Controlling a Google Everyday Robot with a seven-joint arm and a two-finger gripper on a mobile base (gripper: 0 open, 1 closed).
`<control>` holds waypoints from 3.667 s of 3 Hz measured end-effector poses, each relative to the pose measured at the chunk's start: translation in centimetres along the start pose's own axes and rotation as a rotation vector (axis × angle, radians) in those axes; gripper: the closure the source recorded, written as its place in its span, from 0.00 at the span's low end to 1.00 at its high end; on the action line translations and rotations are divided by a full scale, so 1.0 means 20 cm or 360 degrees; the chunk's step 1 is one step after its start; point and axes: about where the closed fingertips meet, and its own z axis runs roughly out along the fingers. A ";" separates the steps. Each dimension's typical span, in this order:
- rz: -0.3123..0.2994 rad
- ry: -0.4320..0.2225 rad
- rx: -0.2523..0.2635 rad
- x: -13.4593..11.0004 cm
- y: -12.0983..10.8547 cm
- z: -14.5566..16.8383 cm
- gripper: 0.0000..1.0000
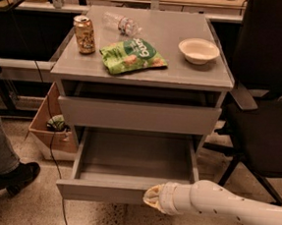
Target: Close middle drawer
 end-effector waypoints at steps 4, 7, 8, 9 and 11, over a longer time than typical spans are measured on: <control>0.0062 -0.0243 0.0001 0.04 -0.04 0.42 1.00; -0.0044 -0.0366 0.0083 -0.05 -0.17 0.54 1.00; -0.0107 -0.0451 0.0128 -0.12 -0.27 0.61 1.00; -0.0120 -0.0468 0.0138 -0.14 -0.28 0.63 1.00; -0.0213 -0.0637 0.0194 -0.26 -0.44 0.75 1.00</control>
Offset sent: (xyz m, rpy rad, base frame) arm 0.0238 0.0344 -0.0599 0.1290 0.0529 -0.0029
